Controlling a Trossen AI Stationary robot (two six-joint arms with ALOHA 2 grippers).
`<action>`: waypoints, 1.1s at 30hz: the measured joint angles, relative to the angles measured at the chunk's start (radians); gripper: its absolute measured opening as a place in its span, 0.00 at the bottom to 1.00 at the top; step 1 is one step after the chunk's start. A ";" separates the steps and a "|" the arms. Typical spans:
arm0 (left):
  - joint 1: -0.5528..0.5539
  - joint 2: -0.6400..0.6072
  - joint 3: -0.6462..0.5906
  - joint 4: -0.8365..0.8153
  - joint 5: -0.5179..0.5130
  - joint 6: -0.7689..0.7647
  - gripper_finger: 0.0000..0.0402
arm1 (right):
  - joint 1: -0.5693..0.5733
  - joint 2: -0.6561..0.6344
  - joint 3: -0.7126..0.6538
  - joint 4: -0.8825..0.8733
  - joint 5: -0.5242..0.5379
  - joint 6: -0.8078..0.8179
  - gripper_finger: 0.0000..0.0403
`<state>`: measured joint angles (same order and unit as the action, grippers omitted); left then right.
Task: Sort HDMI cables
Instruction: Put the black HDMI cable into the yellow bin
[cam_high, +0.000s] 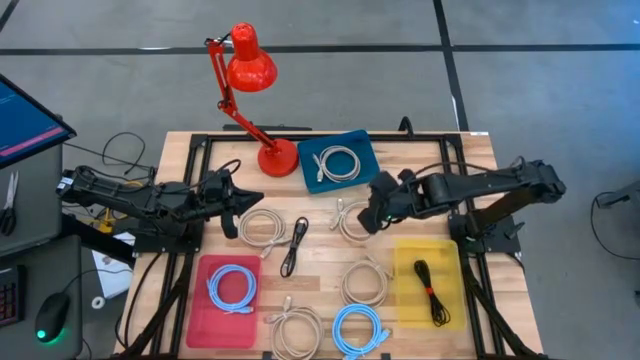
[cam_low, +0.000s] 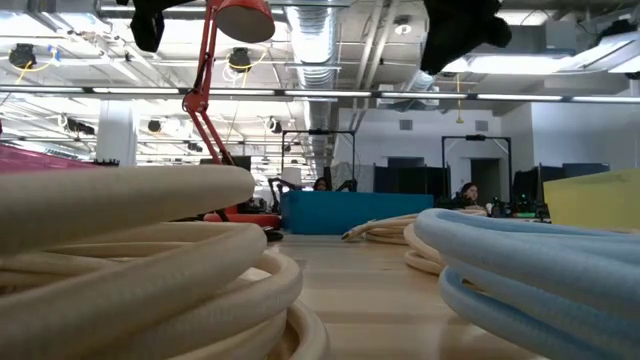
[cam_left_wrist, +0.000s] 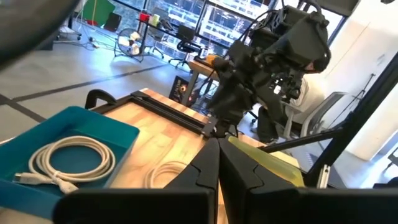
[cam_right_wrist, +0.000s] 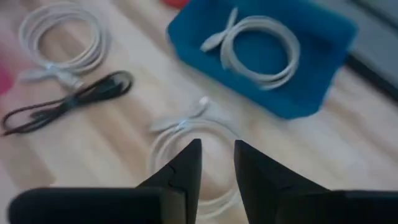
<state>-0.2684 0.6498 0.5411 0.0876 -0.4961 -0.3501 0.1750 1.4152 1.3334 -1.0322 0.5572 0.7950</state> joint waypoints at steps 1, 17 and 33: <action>0.000 0.002 0.000 0.001 0.000 -0.003 0.01 | -0.005 -0.013 0.003 0.012 0.026 -0.010 0.19; -0.026 0.100 -0.001 0.000 -0.061 -0.162 0.01 | -0.052 -0.188 -0.007 0.005 0.238 -0.157 0.00; -0.083 0.331 0.274 -0.542 -0.206 -0.490 0.01 | -0.199 -0.342 -0.310 0.233 0.176 -0.175 0.00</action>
<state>-0.3511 0.9812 0.8155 -0.4542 -0.7016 -0.8405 -0.0244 1.0728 1.0238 -0.7994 0.7335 0.6203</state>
